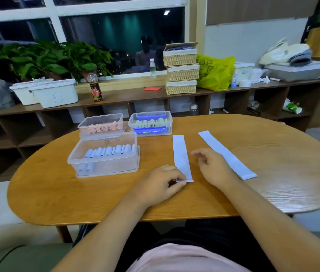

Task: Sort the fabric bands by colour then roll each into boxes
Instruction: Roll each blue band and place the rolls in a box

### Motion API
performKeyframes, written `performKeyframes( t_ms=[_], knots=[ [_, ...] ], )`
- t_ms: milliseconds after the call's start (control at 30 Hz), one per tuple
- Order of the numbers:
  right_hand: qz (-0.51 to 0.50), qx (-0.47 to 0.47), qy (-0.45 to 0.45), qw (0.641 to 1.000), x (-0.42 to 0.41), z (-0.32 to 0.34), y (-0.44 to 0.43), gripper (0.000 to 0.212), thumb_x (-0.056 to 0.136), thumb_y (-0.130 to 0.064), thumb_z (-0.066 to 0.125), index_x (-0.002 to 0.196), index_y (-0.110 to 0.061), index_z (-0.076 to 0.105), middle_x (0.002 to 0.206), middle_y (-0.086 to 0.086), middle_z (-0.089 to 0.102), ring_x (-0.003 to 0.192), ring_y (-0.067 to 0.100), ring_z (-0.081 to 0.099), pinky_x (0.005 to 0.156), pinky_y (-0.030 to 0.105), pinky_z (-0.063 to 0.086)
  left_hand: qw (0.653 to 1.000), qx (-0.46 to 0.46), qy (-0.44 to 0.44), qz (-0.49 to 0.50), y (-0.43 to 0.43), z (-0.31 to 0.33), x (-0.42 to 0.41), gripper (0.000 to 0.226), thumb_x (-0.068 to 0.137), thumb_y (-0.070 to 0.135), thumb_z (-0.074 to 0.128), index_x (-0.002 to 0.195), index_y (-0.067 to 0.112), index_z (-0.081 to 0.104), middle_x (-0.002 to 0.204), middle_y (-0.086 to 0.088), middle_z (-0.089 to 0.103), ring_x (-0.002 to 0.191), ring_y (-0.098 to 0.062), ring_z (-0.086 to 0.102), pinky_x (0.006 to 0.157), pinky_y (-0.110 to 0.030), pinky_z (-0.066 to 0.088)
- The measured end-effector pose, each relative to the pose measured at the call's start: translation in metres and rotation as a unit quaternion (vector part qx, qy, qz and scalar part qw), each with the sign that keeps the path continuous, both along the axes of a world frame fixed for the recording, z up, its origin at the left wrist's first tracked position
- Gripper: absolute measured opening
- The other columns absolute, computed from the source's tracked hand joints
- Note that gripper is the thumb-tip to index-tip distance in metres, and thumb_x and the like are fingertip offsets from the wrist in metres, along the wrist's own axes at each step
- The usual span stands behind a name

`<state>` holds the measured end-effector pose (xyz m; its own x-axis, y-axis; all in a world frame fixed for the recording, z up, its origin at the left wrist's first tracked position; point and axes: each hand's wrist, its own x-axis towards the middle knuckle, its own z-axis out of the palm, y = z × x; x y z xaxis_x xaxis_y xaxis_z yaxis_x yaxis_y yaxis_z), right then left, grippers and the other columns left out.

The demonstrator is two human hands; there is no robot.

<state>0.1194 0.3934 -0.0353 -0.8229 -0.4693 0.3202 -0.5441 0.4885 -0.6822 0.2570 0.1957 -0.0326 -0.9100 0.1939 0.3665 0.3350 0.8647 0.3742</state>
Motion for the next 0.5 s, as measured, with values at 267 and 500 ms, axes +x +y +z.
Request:
performKeyframes(
  t_ms=[267,500],
  knots=[
    [0.047,-0.015,-0.023,0.999,0.030,-0.003,0.025,0.039,0.103,-0.006,0.054,0.116,-0.037,0.074,0.117,-0.027,0.069,0.112,-0.011,0.060,0.095,0.014,0.046,0.999,0.038,0.012,-0.031,0.007,-0.005,0.010,0.025,0.097,0.042,0.077,0.116,0.025,0.074,0.107,0.019,0.066,0.103,-0.002,0.061,0.091,-0.026,0.052],
    [0.182,-0.014,-0.040,0.982,0.052,0.007,0.037,0.045,0.089,0.005,0.060,0.111,-0.031,0.075,0.118,-0.017,0.071,0.118,0.005,0.064,0.100,0.018,0.046,1.000,0.012,-0.027,0.007,0.004,-0.004,0.009,0.043,0.089,0.055,0.075,0.125,0.038,0.060,0.118,0.023,0.059,0.116,-0.002,0.055,0.101,-0.036,0.049]
  ],
)
